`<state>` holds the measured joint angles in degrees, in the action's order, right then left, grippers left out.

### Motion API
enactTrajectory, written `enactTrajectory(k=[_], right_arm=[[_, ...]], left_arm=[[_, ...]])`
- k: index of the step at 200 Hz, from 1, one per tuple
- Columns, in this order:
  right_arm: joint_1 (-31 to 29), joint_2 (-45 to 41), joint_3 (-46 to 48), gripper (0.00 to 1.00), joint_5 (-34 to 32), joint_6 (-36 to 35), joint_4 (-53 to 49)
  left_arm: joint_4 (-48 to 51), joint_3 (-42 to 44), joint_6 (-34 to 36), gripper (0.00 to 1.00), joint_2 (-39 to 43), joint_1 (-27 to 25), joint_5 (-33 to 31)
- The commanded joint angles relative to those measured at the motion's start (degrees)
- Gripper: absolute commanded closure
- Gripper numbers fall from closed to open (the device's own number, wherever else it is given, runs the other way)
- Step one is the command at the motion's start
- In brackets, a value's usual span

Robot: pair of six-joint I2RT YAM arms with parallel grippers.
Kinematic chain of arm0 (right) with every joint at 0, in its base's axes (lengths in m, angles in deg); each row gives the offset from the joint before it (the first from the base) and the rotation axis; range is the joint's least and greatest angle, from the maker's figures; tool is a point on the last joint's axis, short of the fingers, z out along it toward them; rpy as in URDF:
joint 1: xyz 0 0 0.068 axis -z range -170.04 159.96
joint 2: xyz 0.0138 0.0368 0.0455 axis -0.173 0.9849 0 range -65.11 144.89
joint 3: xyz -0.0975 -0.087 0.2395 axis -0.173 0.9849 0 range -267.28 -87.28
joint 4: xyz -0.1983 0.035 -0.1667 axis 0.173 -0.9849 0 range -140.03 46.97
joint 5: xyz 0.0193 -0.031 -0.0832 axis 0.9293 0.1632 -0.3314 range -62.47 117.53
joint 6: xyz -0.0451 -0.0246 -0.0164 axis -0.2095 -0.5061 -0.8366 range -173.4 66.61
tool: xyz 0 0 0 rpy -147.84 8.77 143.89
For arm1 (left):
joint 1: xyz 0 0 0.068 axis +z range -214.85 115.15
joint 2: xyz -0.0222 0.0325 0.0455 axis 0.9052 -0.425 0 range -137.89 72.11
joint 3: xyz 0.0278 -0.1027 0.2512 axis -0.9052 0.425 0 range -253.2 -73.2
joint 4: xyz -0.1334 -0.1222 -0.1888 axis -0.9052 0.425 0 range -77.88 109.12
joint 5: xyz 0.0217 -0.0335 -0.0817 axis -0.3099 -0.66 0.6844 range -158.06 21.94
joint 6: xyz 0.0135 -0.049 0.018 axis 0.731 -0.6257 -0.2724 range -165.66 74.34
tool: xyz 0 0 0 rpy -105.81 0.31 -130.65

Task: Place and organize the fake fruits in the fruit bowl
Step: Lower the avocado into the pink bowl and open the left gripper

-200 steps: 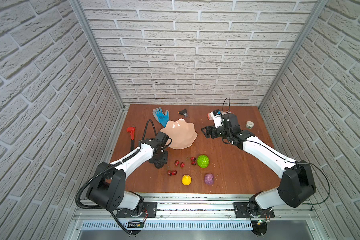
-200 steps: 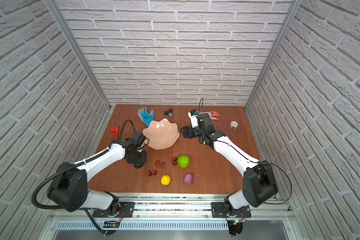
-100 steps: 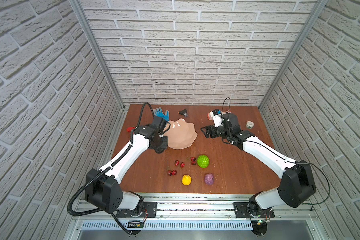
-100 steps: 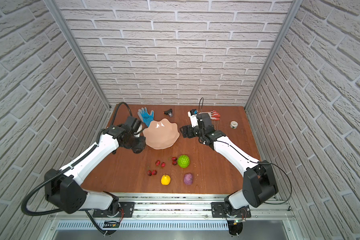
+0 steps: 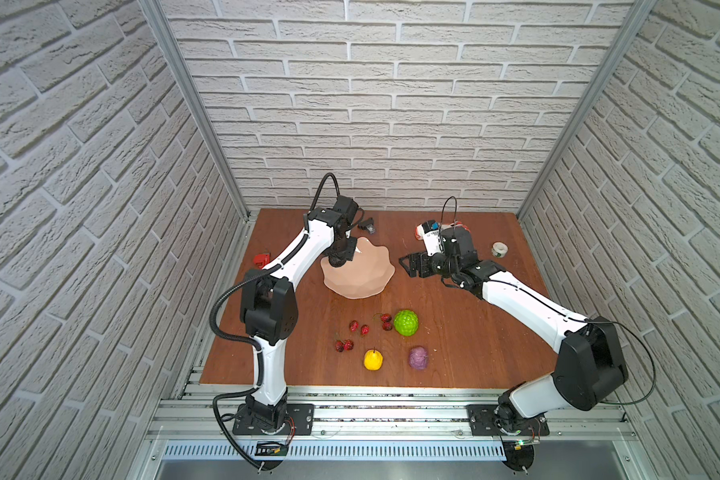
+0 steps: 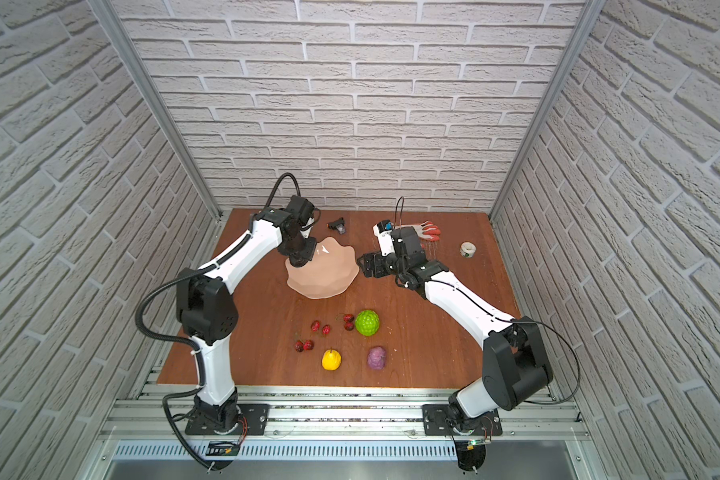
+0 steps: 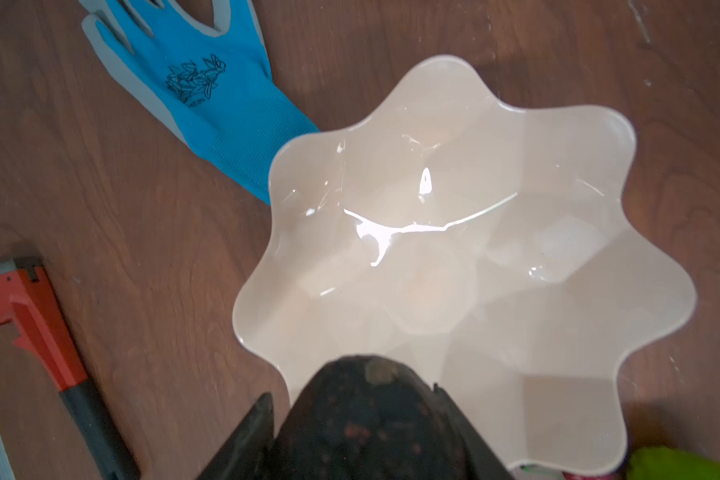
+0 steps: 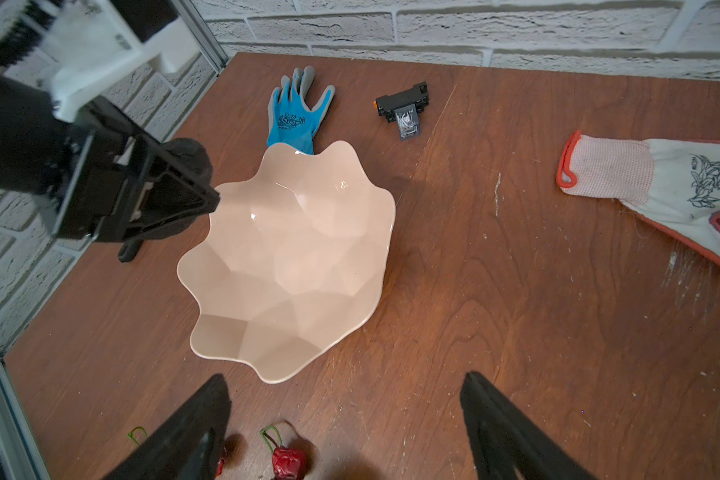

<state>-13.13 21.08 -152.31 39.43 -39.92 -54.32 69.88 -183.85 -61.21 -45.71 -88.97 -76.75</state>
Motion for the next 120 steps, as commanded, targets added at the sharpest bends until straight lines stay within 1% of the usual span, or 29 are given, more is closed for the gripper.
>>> enactTrajectory(k=[1,47,66,120], right_arm=[[-0.4,-2.5,-1.3,0.12,0.5,-1.7,-1.8],[-0.4,-3.4,-0.7,0.12,-0.3,-2.5,-3.1],[-0.4,-3.3,-0.9,0.12,-0.4,-3.0,-3.8],[-0.4,-2.6,-1.1,0.12,0.1,-3.9,-4.6]], left_arm=[[2.1,-4.4,3.0,0.73,-4.3,0.0,-2.5],[1.7,-8.8,4.9,0.71,-12.5,-0.7,-4.1],[0.6,-8.8,5.0,0.71,-13.8,-1.3,-5.2],[-1.2,-9.1,4.5,0.71,-16.6,-1.4,-5.7]])
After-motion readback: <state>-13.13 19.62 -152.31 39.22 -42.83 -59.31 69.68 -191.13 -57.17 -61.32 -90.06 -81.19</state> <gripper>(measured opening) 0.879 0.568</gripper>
